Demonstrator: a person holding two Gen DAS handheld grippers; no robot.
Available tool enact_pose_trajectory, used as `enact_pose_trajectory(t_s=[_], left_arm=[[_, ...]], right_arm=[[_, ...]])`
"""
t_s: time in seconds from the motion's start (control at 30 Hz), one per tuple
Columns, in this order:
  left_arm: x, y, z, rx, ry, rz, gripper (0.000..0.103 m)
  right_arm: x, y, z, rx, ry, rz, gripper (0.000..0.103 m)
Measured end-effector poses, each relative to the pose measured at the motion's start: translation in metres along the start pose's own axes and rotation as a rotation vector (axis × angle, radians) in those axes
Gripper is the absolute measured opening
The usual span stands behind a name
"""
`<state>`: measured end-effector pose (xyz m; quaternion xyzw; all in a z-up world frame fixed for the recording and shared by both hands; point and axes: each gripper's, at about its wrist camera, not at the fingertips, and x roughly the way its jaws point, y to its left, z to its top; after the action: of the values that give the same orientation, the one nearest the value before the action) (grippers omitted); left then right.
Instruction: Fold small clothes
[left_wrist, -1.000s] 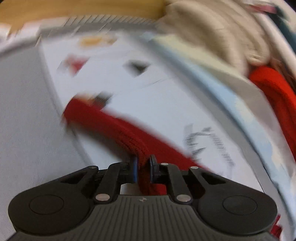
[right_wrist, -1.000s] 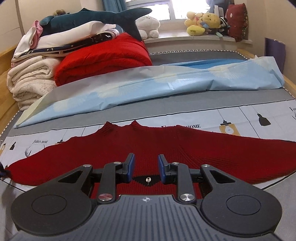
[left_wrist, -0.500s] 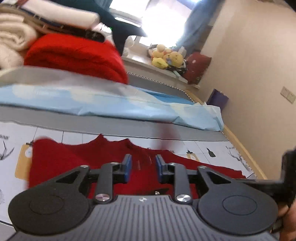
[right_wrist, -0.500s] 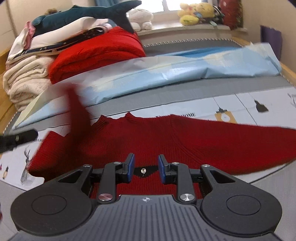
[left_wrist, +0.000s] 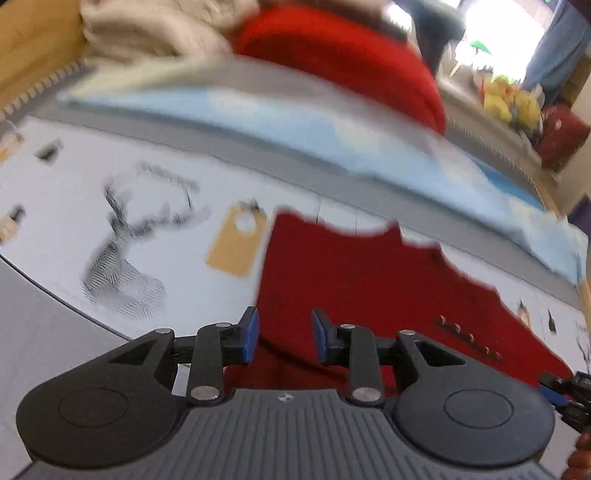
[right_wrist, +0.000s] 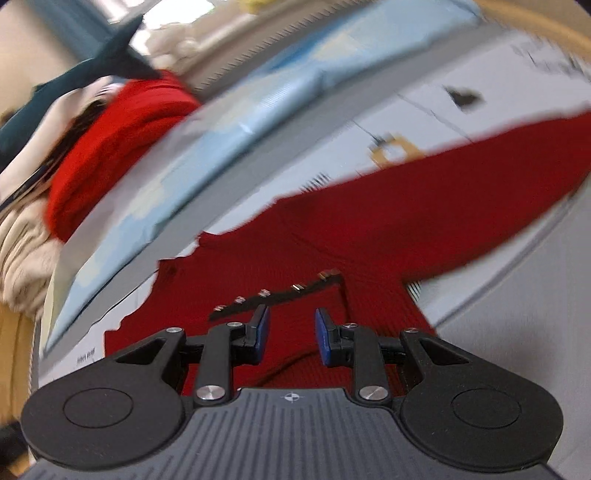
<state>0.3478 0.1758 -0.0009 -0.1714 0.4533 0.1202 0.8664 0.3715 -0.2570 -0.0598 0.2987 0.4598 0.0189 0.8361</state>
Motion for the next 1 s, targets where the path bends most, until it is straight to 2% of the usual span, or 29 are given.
enact_pose_trajectory(t_s=[0.07,0.17,0.33,0.5,0.53,0.6,0.7,0.8,0.87,0.9,1.0], left_arm=[[0.008,-0.01,0.006,0.046,-0.006,-0.04,0.034],[0.014,-0.021,0.016,0.097,-0.023,-0.014,0.034],[0.016,-0.017,0.021,0.066,0.004,-0.058,0.034],[0.027,-0.007,0.023,0.043,0.017,-0.052,0.034],[0.028,-0.004,0.025,0.033,0.02,-0.052,0.034],[0.03,0.002,0.029,0.014,0.022,-0.049,0.034],[0.033,0.008,0.032,-0.003,0.028,-0.044,0.034],[0.037,0.009,0.031,0.004,0.038,-0.041,0.034],[0.041,0.006,0.028,0.016,0.049,-0.042,0.034],[0.044,0.005,0.026,0.022,0.057,-0.042,0.034],[0.053,0.002,0.021,0.023,0.083,-0.039,0.034]], right_arm=[[0.013,-0.01,-0.003,0.062,0.036,-0.015,0.03],[0.033,-0.019,-0.01,0.134,0.09,-0.028,0.03],[0.068,-0.019,-0.019,0.179,0.148,-0.05,0.031],[0.087,-0.023,-0.023,0.225,0.134,-0.084,0.031],[0.088,-0.022,-0.021,0.225,0.124,-0.082,0.026],[0.086,-0.016,-0.018,0.184,0.081,-0.084,0.008],[0.062,0.014,-0.011,0.045,-0.059,-0.053,0.007],[0.016,0.051,-0.005,-0.123,-0.287,0.042,0.007],[0.005,0.05,0.005,-0.14,-0.336,0.011,0.007],[0.01,0.043,0.009,-0.116,-0.312,-0.024,0.007],[0.044,0.002,0.019,0.059,-0.106,-0.123,0.011]])
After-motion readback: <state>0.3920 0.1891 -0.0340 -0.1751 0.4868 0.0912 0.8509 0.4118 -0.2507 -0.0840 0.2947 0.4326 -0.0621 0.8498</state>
